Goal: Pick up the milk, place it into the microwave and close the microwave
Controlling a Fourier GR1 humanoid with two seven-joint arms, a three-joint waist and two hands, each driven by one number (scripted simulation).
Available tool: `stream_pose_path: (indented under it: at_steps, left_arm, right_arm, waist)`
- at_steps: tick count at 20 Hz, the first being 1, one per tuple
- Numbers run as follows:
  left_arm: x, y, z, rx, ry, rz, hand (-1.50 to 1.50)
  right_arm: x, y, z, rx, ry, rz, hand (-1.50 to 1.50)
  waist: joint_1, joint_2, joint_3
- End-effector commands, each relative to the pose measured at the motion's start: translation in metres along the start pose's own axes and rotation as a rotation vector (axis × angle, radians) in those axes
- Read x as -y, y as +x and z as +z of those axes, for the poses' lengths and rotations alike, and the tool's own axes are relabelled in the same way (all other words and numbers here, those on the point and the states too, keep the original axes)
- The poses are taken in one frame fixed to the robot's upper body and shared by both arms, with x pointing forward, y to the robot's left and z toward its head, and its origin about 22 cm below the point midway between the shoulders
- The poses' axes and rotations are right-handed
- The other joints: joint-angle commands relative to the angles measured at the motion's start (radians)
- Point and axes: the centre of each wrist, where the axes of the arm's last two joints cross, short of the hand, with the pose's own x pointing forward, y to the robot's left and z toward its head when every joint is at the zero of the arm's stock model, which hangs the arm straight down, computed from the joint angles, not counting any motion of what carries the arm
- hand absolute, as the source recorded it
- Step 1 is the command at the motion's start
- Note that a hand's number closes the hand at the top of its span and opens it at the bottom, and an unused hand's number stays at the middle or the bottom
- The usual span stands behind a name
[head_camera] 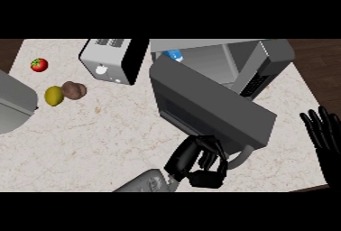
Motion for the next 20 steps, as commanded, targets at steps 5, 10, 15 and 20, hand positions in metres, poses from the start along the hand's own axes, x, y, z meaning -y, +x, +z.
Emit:
stream_pose_path:
  at_steps: [5, 10, 15, 20]
  left_arm:
    - [-0.013, 0.023, -0.037, 0.051, 0.103, 0.020, 1.50]
    - [-0.030, 0.033, -0.059, 0.034, 0.198, 0.028, 1.50]
    - [-0.045, 0.042, -0.075, 0.027, 0.279, 0.083, 1.50]
    - [-0.060, 0.051, -0.086, 0.076, 0.367, 0.169, 1.50]
  right_arm:
    - [-0.003, 0.024, -0.018, 0.028, 0.153, -0.045, -1.50]
    - [-0.003, 0.036, -0.029, 0.077, 0.181, -0.068, -1.50]
    - [-0.007, 0.040, -0.032, 0.083, 0.214, -0.123, -1.50]
    - [-0.005, 0.049, -0.037, 0.073, 0.234, -0.114, -1.50]
  waist:
    - [-0.064, 0.012, -0.001]
    - [-0.102, 0.022, 0.000]
    - [-0.126, 0.037, 0.000]
    - [-0.153, 0.051, -0.005]
